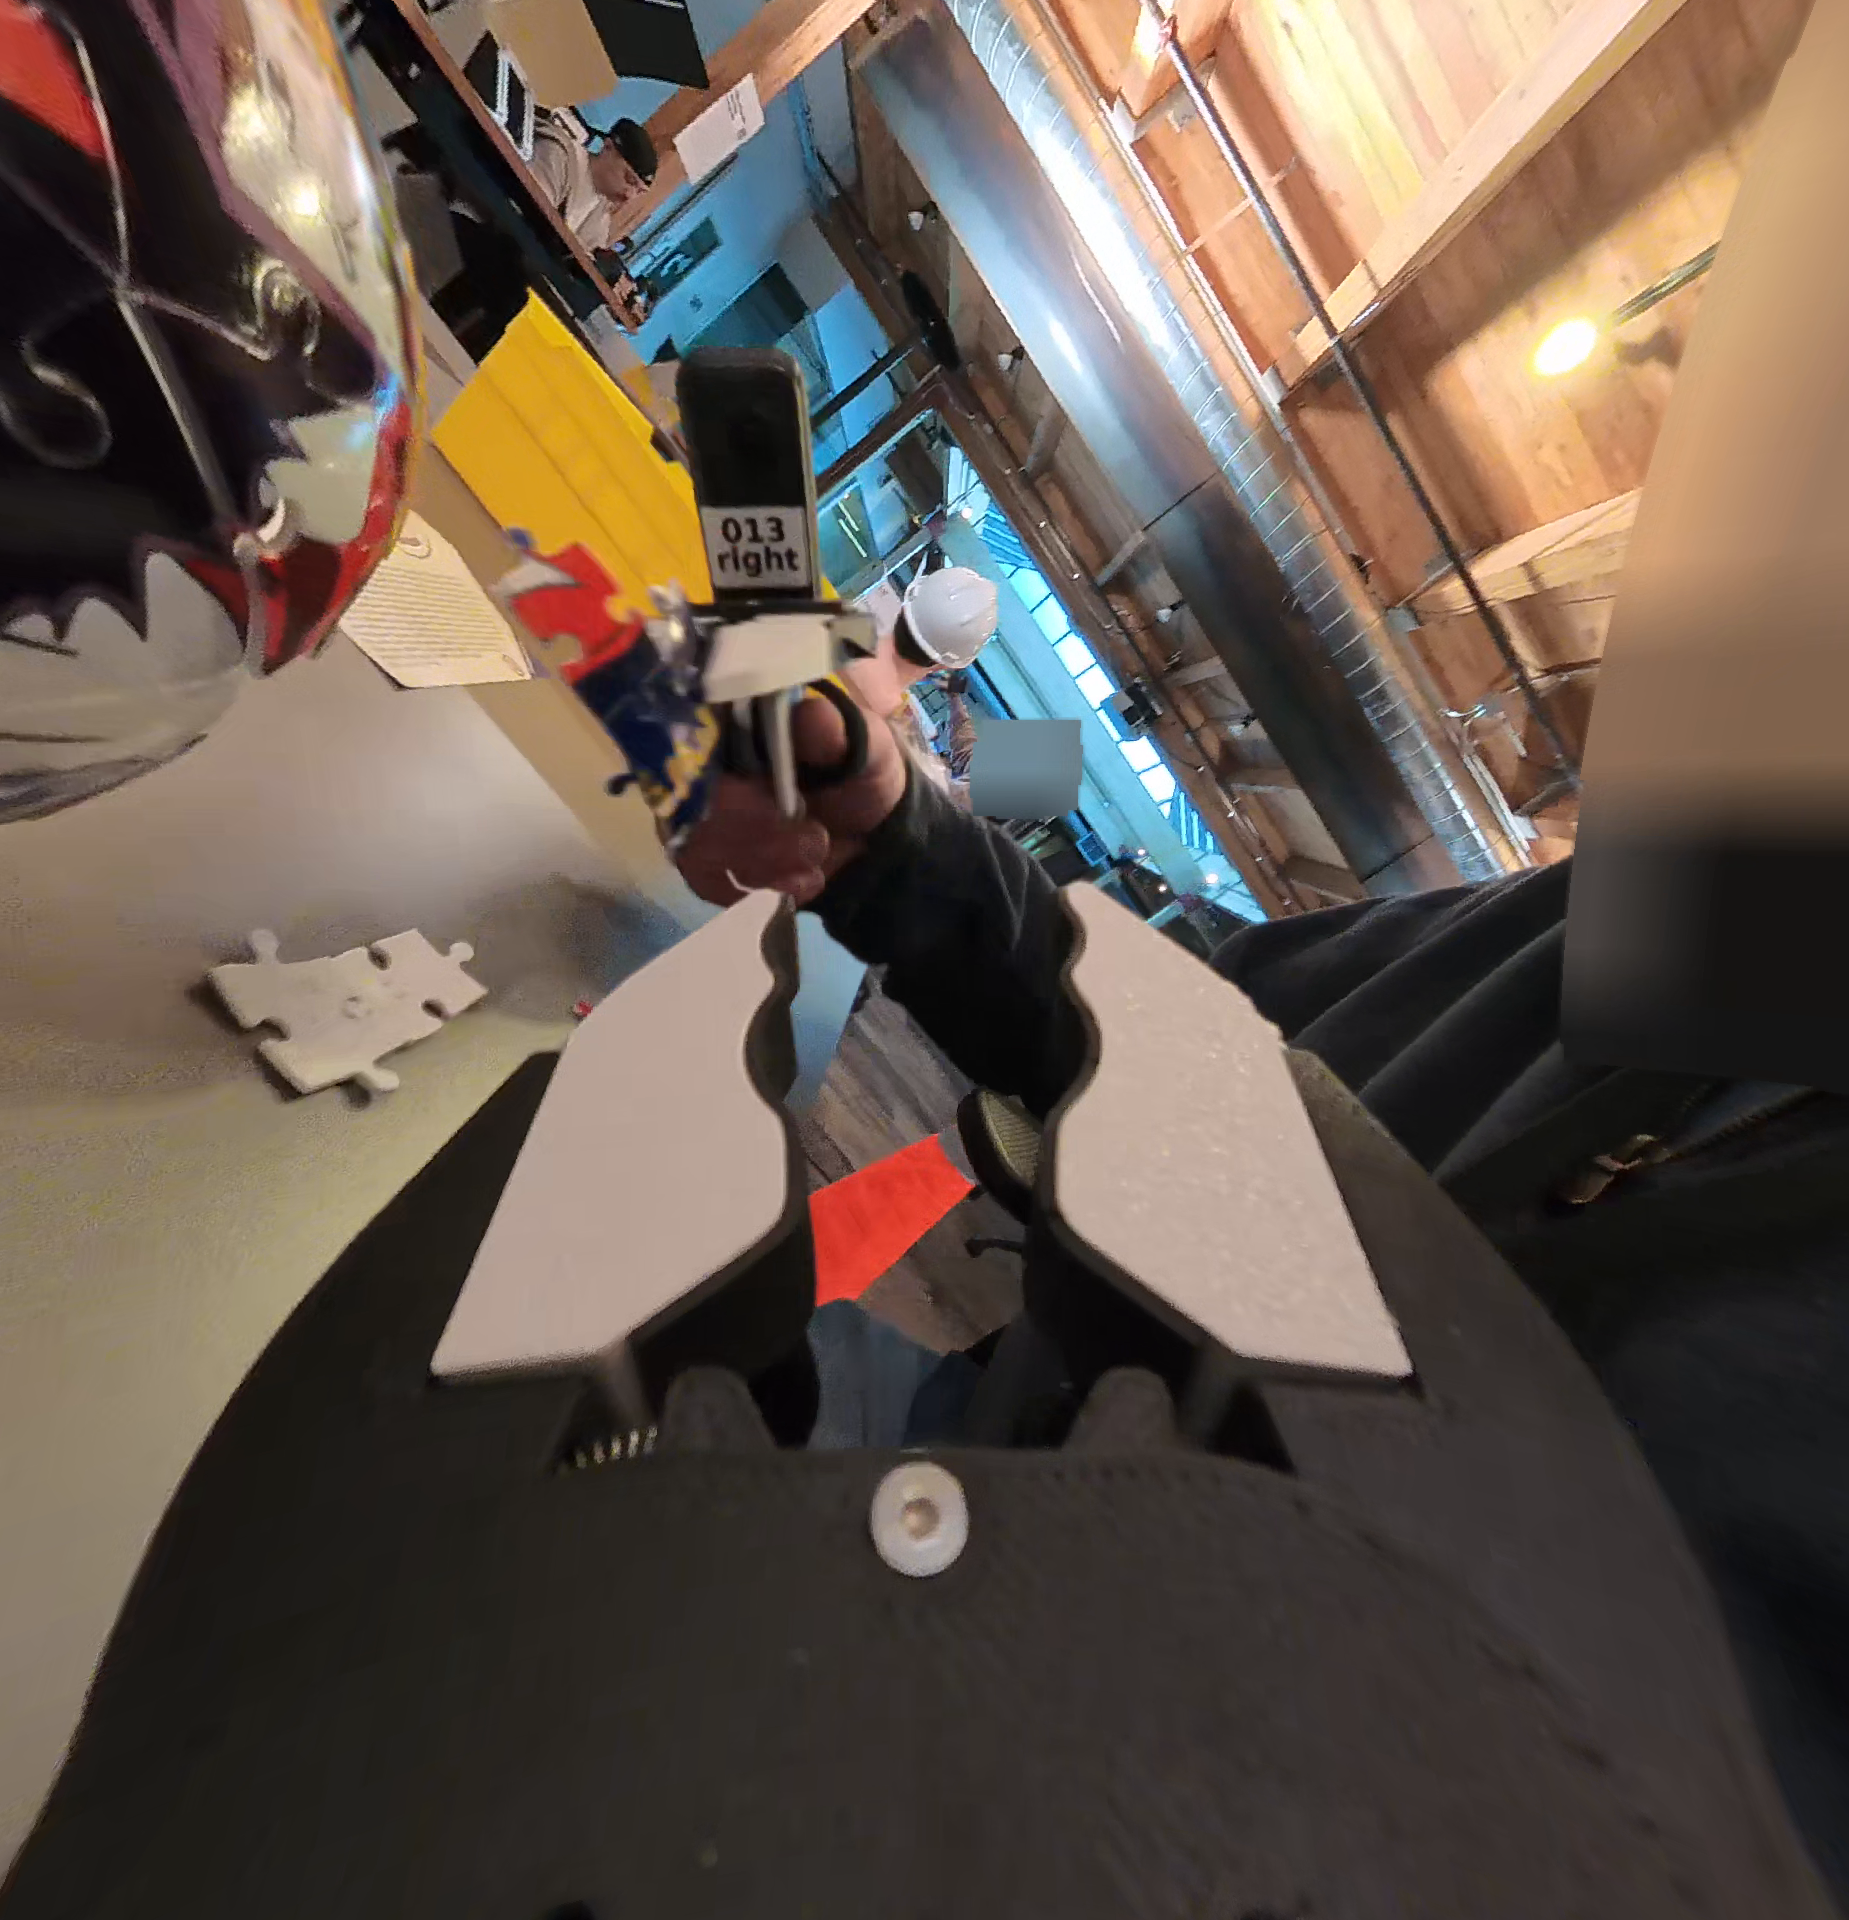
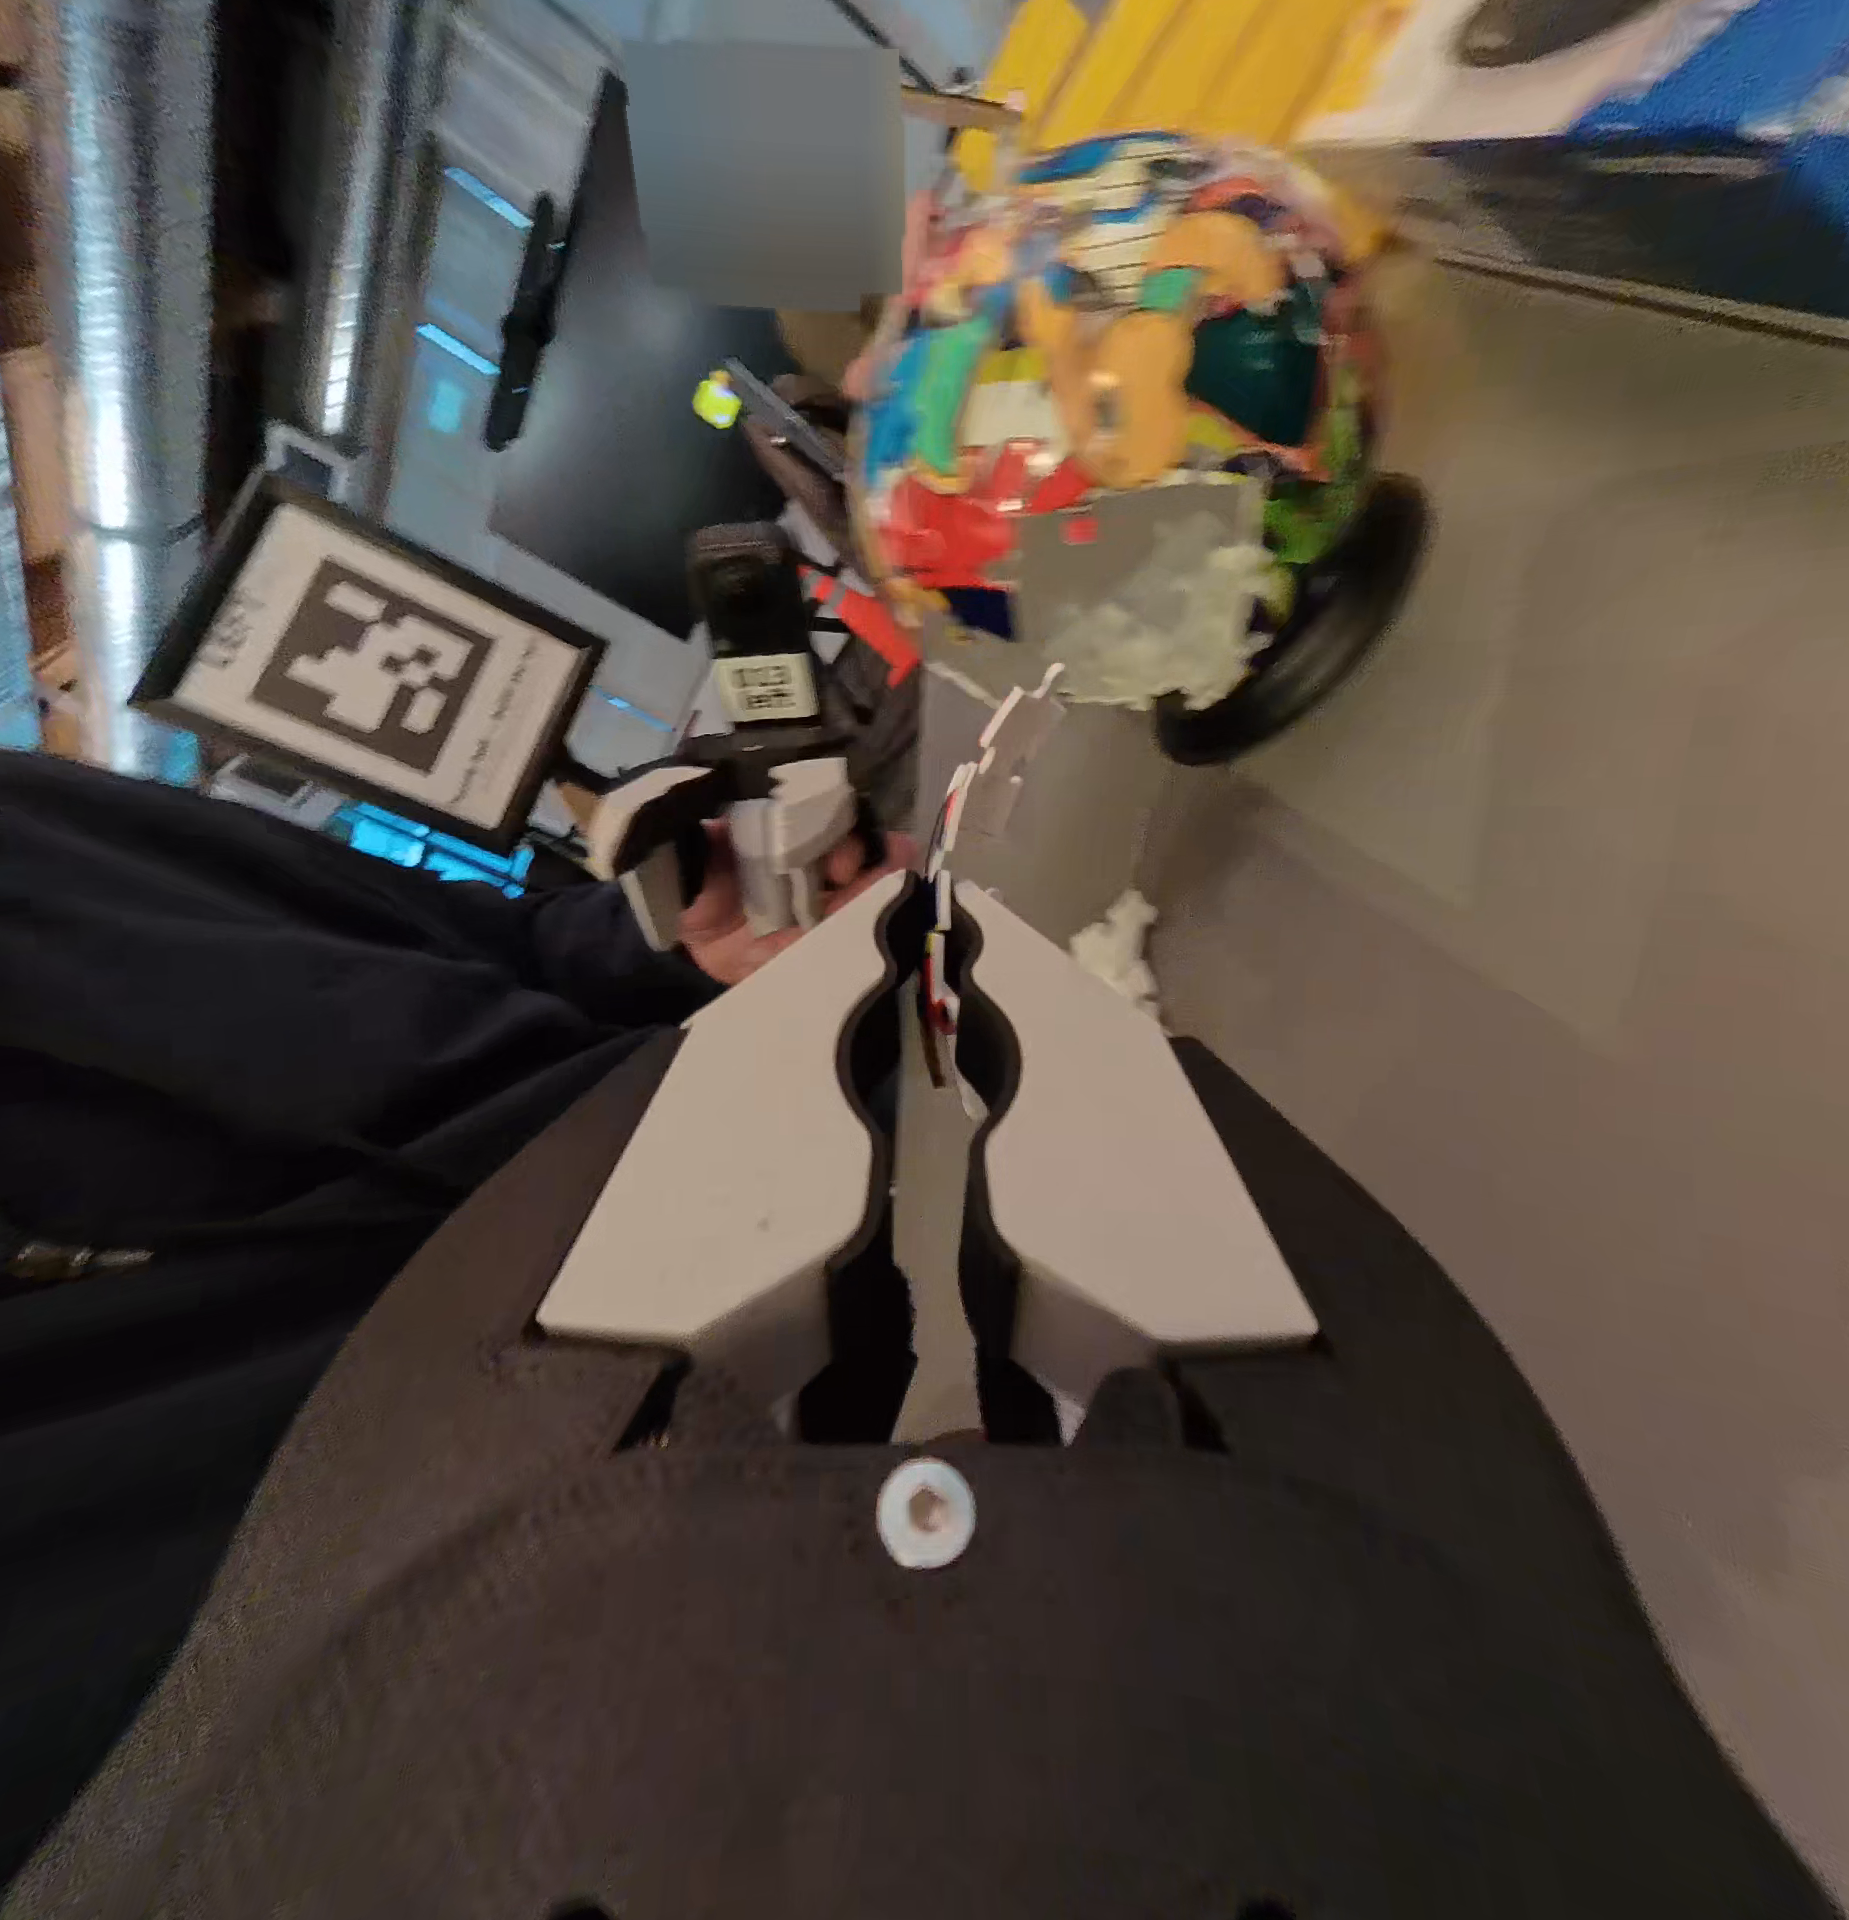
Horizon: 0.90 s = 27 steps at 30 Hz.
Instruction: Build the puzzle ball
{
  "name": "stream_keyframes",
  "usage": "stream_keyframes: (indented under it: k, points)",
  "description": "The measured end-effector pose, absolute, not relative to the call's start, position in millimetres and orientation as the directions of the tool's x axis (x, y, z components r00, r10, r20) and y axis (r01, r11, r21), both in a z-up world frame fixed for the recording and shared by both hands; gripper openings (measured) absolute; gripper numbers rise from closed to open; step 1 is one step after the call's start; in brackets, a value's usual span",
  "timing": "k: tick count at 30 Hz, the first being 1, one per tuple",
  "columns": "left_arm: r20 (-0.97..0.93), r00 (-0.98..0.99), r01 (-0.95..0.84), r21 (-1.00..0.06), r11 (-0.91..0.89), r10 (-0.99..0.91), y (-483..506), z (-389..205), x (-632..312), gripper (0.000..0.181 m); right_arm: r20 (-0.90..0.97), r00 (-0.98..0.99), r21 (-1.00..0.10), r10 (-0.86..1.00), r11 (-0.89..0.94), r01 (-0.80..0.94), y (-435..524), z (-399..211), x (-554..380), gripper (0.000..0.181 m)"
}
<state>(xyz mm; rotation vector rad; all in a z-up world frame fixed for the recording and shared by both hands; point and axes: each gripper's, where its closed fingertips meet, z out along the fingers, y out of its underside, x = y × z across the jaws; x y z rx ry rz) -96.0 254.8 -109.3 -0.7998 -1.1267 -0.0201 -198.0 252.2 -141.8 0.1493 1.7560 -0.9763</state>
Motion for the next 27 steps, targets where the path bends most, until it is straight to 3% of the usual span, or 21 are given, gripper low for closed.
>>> stream_keyframes:
  k: [7,14,19,22,25,27]
  points:
    - [0.821,0.431,0.398,-0.545,0.738,0.375,248,-118,-88,0.047,-0.829,-0.525,-0.49,-0.195,0.705,0.513,240,-180,-213,0.001]
    - [0.818,0.419,0.407,-0.557,0.724,0.393,245,-122,-87,0.05,-0.773,-0.62,-0.494,-0.134,0.742,0.454,245,-203,-216,0.013]
    - [0.814,0.402,0.418,-0.57,0.707,0.419,243,-125,-85,0.056,-0.725,-0.678,-0.536,-0.12,0.717,0.446,244,-203,-227,0.033]
    - [0.768,0.378,0.426,-0.64,0.639,0.517,240,-126,-80,0.061,-0.672,-0.733,-0.568,-0.109,0.711,0.415,249,-203,-236,0.044]
    - [0.686,0.325,0.435,-0.72,0.541,0.651,229,-128,-72,0.073,-0.567,-0.82,-0.617,-0.082,0.702,0.356,259,-204,-248,0.067]
    - [0.589,0.261,0.452,-0.775,0.442,0.765,213,-131,-64,0.088,-0.477,-0.877,-0.656,-0.053,0.686,0.316,269,-199,-257,0.093]
